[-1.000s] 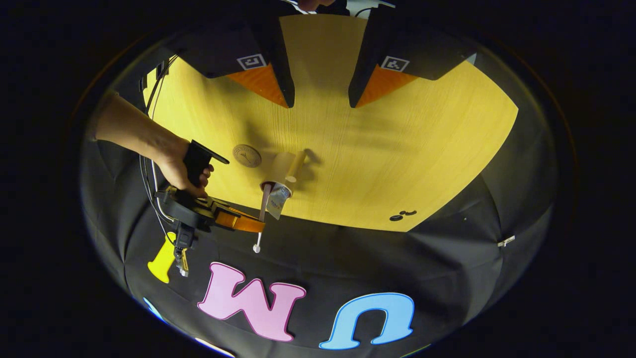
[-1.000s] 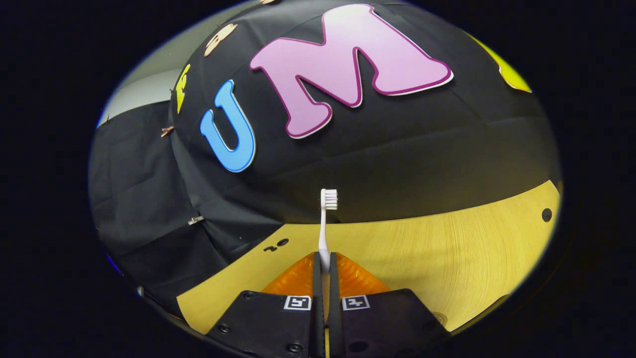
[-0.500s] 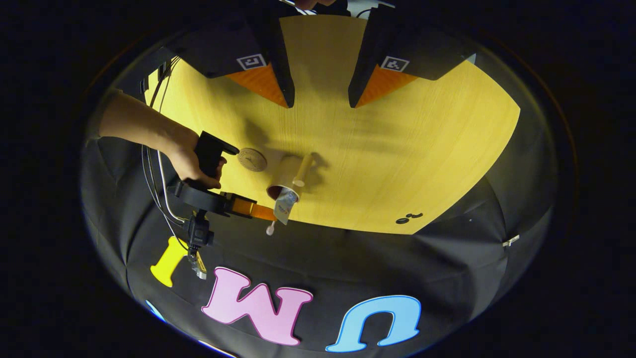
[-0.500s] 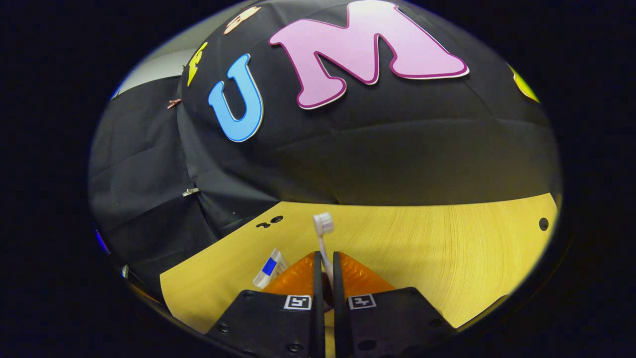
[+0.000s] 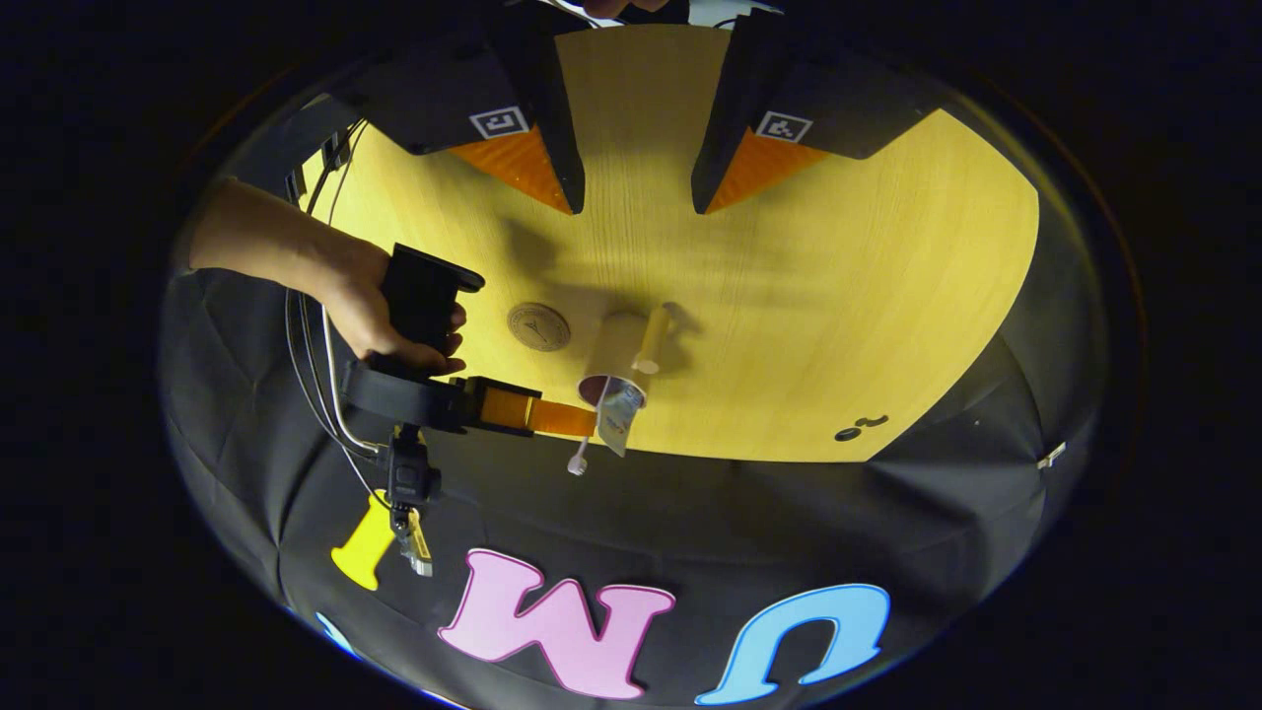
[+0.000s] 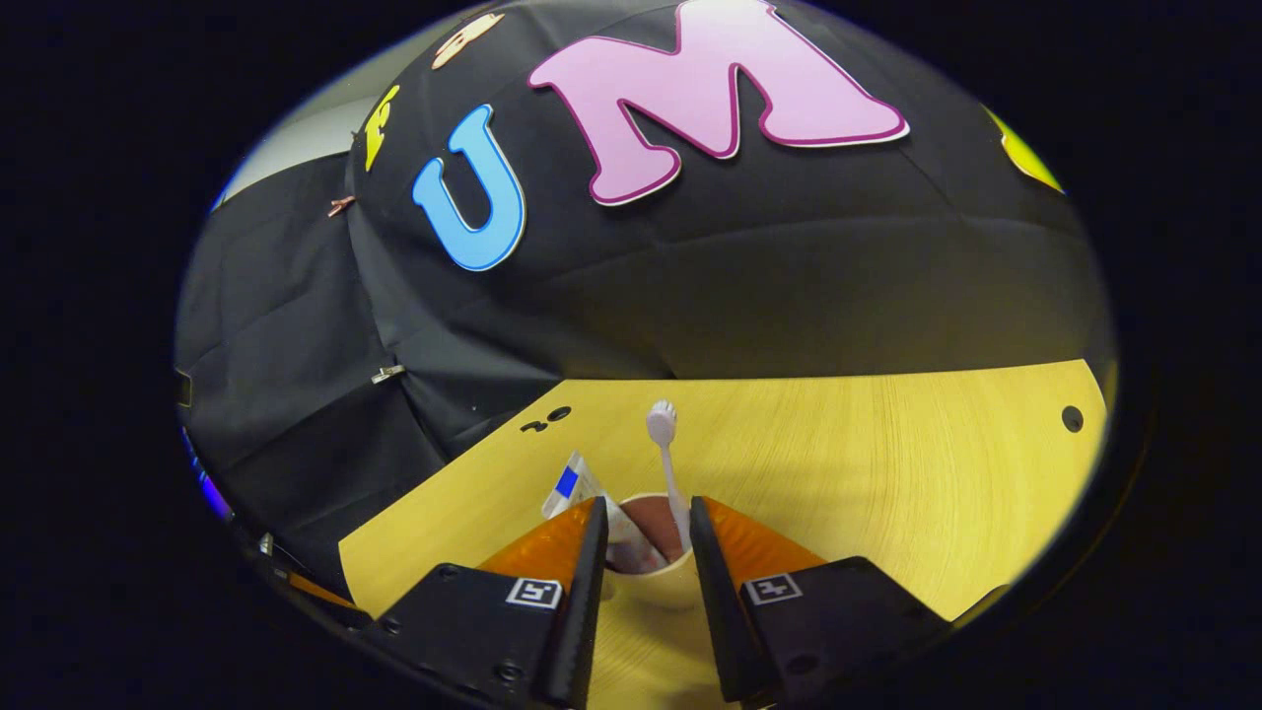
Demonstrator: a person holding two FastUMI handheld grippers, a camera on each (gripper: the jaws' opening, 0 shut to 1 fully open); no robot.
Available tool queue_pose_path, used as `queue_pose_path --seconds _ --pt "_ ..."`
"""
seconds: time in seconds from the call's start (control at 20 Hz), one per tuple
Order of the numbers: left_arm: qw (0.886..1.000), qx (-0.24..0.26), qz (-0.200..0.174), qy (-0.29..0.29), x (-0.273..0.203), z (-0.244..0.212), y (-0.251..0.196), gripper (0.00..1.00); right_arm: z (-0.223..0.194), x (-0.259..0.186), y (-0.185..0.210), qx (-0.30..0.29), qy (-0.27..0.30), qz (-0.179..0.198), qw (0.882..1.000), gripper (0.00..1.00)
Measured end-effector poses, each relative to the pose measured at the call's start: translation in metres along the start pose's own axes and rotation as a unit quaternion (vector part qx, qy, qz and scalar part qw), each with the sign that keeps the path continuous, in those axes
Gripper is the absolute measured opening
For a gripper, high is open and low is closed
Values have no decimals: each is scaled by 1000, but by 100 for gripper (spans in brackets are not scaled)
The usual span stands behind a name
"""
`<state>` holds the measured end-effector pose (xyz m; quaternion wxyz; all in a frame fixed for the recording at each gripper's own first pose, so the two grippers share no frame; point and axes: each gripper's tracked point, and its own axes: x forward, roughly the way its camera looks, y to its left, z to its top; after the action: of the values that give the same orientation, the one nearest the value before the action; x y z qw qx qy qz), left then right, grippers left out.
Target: Put the toothbrush and toothpaste on the desktop into the cup, then pick up the cup and place it on the coaster on the desktop.
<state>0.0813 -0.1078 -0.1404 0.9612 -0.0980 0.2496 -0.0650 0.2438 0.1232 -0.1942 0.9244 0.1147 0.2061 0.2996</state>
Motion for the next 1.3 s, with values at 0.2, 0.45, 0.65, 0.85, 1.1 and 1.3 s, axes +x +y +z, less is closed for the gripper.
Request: queue_pose_path --seconds 0.2,0.45,0.65,0.85,1.1,1.3 --pt "999 48 -20 7 9 18 -3 69 -10 -45 -1 22 6 -5 1000 62" --pt "996 77 -39 34 31 34 2 68 -41 -105 -16 25 33 -23 999 88" --pt "992 112 -25 62 62 47 18 69 -62 -145 -32 44 48 -47 997 94" --pt "983 162 -15 86 93 59 31 69 -82 -177 -44 60 58 -77 994 95" --pt "971 201 -11 131 128 65 44 66 -98 -204 -53 81 63 -102 990 96" --pt "963 209 -12 169 153 67 48 67 -104 -218 -62 93 64 -115 987 96"
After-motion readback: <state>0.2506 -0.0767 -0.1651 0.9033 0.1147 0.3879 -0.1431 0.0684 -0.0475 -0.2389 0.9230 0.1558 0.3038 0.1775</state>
